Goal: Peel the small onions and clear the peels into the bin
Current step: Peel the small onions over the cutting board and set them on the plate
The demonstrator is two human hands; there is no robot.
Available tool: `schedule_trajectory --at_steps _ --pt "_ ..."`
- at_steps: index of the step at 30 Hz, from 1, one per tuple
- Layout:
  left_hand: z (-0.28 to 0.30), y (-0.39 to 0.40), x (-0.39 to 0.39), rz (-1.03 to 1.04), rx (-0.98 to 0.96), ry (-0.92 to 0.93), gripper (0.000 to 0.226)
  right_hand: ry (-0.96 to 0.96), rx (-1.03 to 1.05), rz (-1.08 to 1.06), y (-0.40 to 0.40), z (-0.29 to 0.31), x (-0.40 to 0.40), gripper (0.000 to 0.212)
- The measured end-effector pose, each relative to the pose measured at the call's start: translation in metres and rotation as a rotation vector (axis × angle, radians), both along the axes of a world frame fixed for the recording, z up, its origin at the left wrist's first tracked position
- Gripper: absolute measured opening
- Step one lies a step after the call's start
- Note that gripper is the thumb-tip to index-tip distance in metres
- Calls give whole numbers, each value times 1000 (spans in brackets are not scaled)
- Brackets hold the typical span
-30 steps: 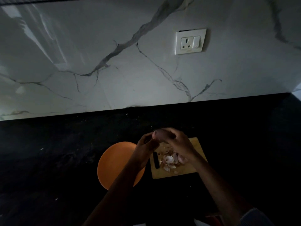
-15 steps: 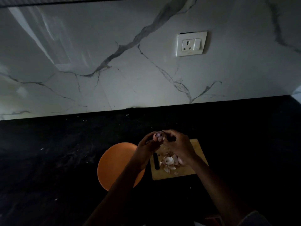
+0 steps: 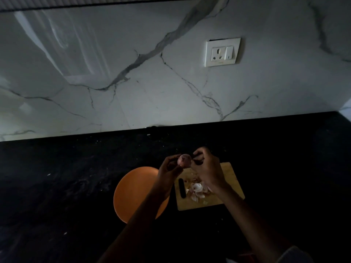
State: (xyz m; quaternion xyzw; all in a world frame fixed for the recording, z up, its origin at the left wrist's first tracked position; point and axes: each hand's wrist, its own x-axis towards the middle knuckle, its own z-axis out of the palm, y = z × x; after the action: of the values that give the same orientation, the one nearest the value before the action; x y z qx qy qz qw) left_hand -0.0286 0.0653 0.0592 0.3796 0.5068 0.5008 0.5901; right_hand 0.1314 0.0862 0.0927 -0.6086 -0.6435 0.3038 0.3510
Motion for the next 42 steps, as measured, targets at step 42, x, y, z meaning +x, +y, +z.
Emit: schedule_trajectory --at_steps 42 --pt "17 -1 1 -80 -62 -19 21 -29 198 140 9 -8 14 6"
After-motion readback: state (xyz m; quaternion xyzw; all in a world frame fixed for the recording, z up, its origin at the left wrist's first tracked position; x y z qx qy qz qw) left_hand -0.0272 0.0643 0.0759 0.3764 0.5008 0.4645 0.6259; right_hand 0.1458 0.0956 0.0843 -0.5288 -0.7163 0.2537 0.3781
